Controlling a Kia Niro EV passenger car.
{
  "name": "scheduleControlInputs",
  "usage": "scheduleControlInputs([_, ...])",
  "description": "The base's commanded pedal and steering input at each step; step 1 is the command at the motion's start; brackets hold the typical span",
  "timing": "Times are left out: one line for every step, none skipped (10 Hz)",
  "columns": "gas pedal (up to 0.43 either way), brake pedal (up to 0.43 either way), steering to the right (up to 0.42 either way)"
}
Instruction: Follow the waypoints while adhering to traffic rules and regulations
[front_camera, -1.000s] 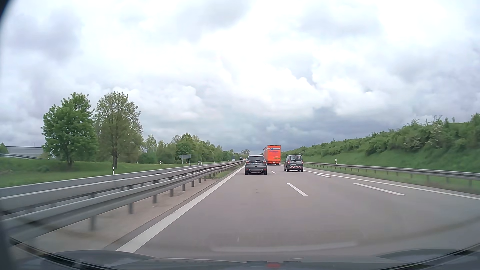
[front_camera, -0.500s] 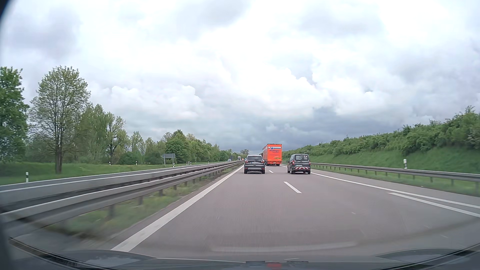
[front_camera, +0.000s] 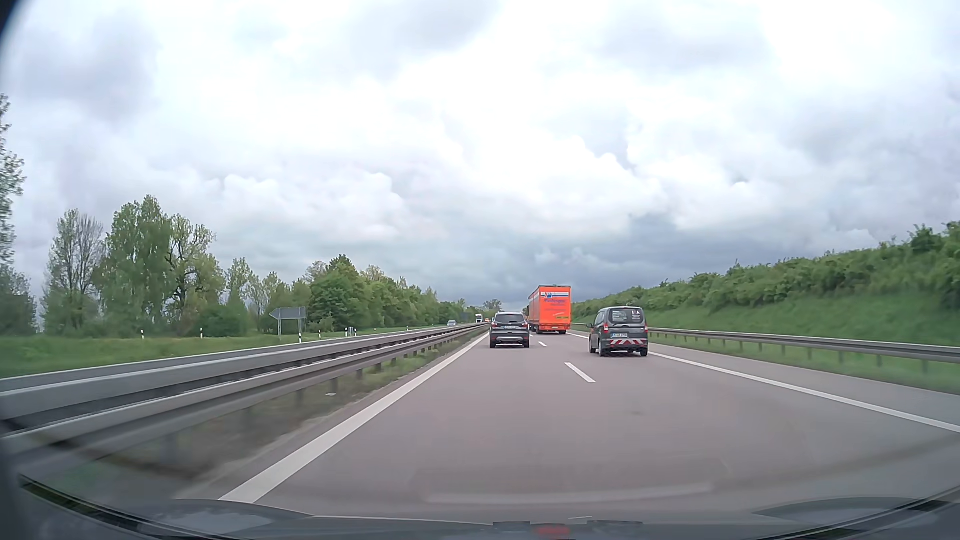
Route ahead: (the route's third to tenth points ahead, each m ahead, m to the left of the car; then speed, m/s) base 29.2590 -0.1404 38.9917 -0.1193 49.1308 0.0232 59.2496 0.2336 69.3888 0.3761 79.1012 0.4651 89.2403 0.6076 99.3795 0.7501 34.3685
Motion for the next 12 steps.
scheduleControlInputs([0.429, 0.012, -0.007])
scheduleControlInputs([0.441, 0.012, -0.007])
scheduleControlInputs([0.441, 0.012, -0.007])
scheduleControlInputs([0.449, 0.012, -0.007])
scheduleControlInputs([0.480, 0.012, -0.006])
scheduleControlInputs([0.488, 0.012, -0.006])
scheduleControlInputs([0.500, 0.012, -0.005])
scheduleControlInputs([0.500, 0.012, -0.004])
scheduleControlInputs([0.512, 0.012, -0.003])
scheduleControlInputs([0.512, 0.012, -0.002])
scheduleControlInputs([0.520, 0.012, -0.001])
scheduleControlInputs([0.520, 0.012, -0.001])
